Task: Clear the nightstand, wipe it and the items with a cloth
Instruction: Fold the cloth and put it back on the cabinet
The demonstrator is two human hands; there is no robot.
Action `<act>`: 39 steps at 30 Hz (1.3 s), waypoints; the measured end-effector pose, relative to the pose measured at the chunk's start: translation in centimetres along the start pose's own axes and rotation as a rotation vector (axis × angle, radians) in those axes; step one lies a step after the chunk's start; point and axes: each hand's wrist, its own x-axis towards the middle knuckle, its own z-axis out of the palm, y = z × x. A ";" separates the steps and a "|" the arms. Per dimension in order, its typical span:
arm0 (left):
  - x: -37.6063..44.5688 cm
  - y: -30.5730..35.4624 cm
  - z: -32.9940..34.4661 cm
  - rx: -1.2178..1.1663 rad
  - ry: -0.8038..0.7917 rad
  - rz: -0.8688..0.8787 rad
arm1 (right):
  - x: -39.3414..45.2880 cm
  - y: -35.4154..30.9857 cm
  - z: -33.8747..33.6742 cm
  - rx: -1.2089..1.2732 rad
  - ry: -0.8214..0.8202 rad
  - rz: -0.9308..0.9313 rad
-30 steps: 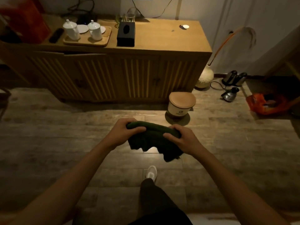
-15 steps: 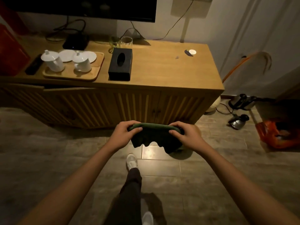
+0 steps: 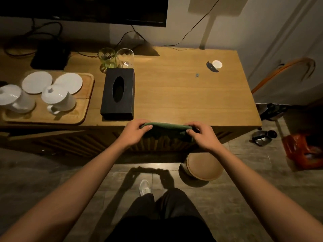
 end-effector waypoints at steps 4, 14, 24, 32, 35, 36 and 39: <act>6.0 -0.8 -0.6 0.141 0.081 -0.053 | 6.0 0.9 -0.4 0.025 0.000 0.034; 14.1 -1.8 1.6 0.401 0.146 -0.197 | 16.6 4.8 0.2 -0.028 -0.063 0.103; 16.5 -1.8 2.0 0.398 0.087 -0.269 | 18.8 5.1 -0.5 -0.132 -0.079 0.071; 16.2 1.6 2.4 0.460 -0.040 0.127 | 13.3 4.9 -2.3 -0.143 0.133 0.155; 15.6 3.3 3.0 0.479 -0.079 0.246 | 9.1 4.9 -2.5 -0.186 0.273 0.209; 15.2 3.9 3.3 0.487 -0.104 0.287 | 7.3 4.9 -2.5 -0.202 0.328 0.244; 13.8 5.3 4.3 0.530 -0.180 0.407 | 1.5 5.0 -1.9 -0.209 0.488 0.344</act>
